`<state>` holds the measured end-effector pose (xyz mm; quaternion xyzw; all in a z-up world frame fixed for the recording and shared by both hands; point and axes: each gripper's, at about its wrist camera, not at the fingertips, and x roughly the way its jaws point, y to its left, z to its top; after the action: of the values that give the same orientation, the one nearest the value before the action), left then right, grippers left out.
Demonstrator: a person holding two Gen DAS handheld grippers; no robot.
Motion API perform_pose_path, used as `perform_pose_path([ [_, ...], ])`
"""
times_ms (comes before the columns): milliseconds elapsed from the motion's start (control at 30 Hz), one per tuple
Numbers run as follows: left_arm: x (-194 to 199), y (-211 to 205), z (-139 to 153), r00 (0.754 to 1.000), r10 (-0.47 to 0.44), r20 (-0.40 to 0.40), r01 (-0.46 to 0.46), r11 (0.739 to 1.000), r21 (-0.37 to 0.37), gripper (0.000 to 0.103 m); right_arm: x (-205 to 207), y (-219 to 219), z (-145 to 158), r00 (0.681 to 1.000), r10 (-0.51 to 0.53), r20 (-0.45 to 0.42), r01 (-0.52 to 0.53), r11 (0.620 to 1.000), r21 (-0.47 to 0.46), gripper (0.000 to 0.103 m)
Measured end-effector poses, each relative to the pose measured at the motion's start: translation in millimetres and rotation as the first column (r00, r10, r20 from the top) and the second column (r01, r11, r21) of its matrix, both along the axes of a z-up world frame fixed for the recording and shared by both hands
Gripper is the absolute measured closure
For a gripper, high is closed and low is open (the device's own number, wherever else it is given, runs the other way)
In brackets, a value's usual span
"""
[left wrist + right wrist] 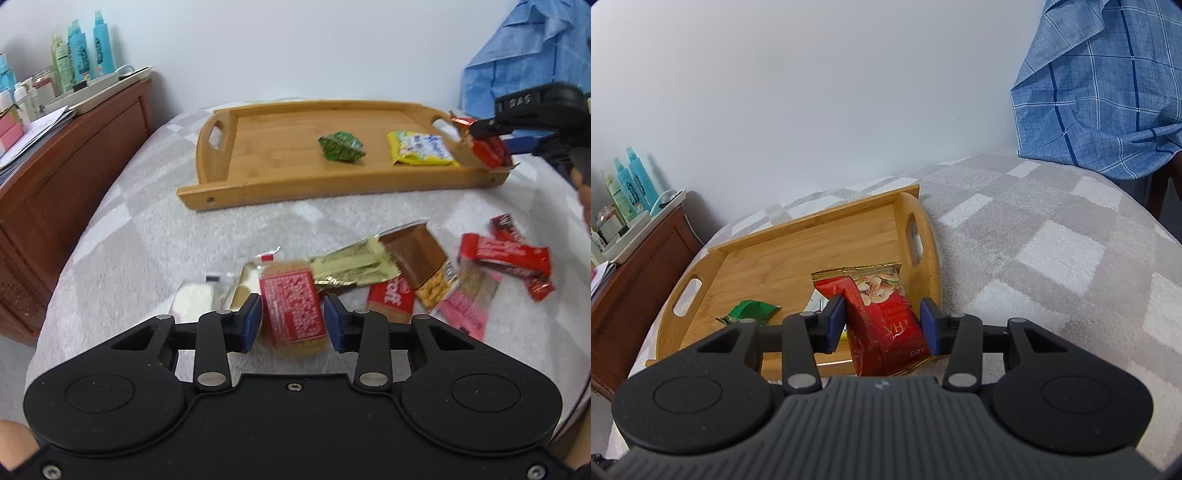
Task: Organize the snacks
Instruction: 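Place the Biscoff pack and red nut bag on the tray, opening both tools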
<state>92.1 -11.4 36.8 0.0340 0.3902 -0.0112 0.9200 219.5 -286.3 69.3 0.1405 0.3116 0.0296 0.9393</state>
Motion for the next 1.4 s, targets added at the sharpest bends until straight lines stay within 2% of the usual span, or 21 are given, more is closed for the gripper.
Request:
perform_pose_path([
  [433,8.7,-9.3,-3.1,0.999,0.011,0.033,-0.011,1.0,0.01,0.072,-3.6,-3.5,0.9,0.999,-0.039,0.024,0.039,0.999,0.006,0.055],
  [667,11.9,-1.9,19.4,0.996,0.023,0.081,-0.022,1.0,-0.009,0.072,-0.5,-5.2,4.1,0.999,-0.042,0.026,0.042,0.999,0.017,0.055],
  [867,51.3,7.1,46.2,0.99,0.064,0.122,-0.06,0.998,-0.035,0.072,12.5,-4.6,8.3,0.997,-0.067,0.024,0.067,0.998,-0.021,0.055],
  [1033,90.4,7.3,61.5,0.988,0.067,0.136,-0.058,0.996,-0.069,0.072,19.4,-4.1,2.9,0.997,-0.078,-0.007,0.078,0.997,0.005,0.055],
  [1100,106.3,6.2,61.6,0.989,0.076,0.129,-0.066,0.995,-0.079,0.072,23.0,-1.9,2.9,0.996,-0.085,-0.007,0.085,0.996,0.015,0.055],
  [1200,126.7,3.8,58.9,0.99,0.079,0.121,-0.069,0.994,-0.084,0.072,30.1,6.0,-0.1,0.997,-0.08,-0.007,0.08,0.997,-0.02,0.055],
  [1333,148.4,-0.1,50.5,0.99,0.069,0.126,-0.062,0.996,-0.063,0.071,37.4,13.3,-7.4,0.997,-0.072,-0.021,0.071,0.996,-0.048,0.056],
  [1400,159.7,-0.4,44.2,0.992,0.072,0.104,-0.066,0.996,-0.056,0.071,38.7,16.2,-7.2,0.998,-0.067,-0.019,0.066,0.996,-0.063,0.056],
])
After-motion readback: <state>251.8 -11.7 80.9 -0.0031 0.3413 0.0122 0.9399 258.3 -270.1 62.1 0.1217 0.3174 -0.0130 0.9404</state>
